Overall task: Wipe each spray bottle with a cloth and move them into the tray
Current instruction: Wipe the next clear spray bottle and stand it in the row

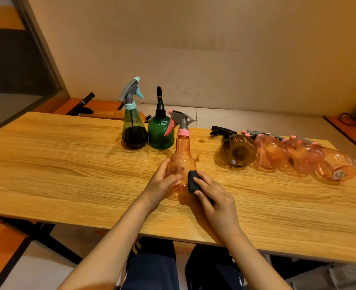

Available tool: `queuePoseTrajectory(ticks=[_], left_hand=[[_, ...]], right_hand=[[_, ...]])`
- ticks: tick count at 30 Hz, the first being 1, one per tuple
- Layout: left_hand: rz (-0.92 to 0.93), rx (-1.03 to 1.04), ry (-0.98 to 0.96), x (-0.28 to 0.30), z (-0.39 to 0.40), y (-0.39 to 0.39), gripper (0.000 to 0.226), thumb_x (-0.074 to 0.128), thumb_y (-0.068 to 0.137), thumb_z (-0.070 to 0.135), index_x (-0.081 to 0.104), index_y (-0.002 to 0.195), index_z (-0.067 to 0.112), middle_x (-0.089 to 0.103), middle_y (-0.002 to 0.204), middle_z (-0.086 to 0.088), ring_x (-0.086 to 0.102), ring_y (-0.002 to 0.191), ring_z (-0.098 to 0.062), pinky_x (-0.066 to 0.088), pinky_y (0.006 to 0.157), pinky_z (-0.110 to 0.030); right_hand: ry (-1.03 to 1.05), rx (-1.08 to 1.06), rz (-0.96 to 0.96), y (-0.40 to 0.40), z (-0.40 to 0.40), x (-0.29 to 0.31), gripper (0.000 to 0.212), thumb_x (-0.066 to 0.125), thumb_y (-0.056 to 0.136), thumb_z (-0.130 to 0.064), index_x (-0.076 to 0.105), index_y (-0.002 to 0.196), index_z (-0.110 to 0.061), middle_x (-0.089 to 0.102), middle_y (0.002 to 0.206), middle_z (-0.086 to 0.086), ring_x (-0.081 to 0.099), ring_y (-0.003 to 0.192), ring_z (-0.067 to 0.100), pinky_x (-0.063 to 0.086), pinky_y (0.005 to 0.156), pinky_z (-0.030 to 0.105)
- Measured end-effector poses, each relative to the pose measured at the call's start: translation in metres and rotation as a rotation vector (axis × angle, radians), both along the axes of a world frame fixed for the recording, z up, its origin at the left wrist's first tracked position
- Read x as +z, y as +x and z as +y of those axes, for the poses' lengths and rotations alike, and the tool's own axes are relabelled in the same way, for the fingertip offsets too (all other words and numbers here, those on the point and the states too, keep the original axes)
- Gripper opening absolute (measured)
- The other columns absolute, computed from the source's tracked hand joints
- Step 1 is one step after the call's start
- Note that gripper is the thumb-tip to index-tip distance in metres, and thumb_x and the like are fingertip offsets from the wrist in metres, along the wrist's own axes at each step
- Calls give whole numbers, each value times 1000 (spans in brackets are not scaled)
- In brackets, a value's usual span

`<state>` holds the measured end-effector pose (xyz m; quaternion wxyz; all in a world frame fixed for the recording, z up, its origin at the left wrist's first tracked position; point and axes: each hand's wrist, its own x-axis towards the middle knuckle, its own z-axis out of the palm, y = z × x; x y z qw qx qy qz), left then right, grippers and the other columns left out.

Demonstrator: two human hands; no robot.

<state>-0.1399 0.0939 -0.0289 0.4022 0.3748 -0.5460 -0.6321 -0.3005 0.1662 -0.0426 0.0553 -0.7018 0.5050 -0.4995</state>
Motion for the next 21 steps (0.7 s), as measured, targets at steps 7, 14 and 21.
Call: queuePoseTrajectory(ticks=[7,14,21], left_hand=[[32,-1,-1,6,3,0,99,84,37,69,51,119,25,72,101,13,65,101,-1,50,78,-16],[30,-14,1,2,2,1,77,81,53,41,53,122,23,70,107,3,66,102,-11,53,81,-24],[-11,-28,-31,1,3,0,73,77,56,35,54,124,18,70,106,3,66,101,-13,52,80,-25]], right_hand=[[-8,46,25,1,1,1,40,57,85,-24,59,121,-8,51,131,0,47,123,8,35,103,16],[-60,-47,-94,2,-6,0,39,63,78,-2,61,117,-7,55,123,-1,46,120,-7,38,98,13],[-150,-98,-98,5,-27,35,38,61,79,-1,58,117,-3,55,120,0,48,115,4,35,100,10]])
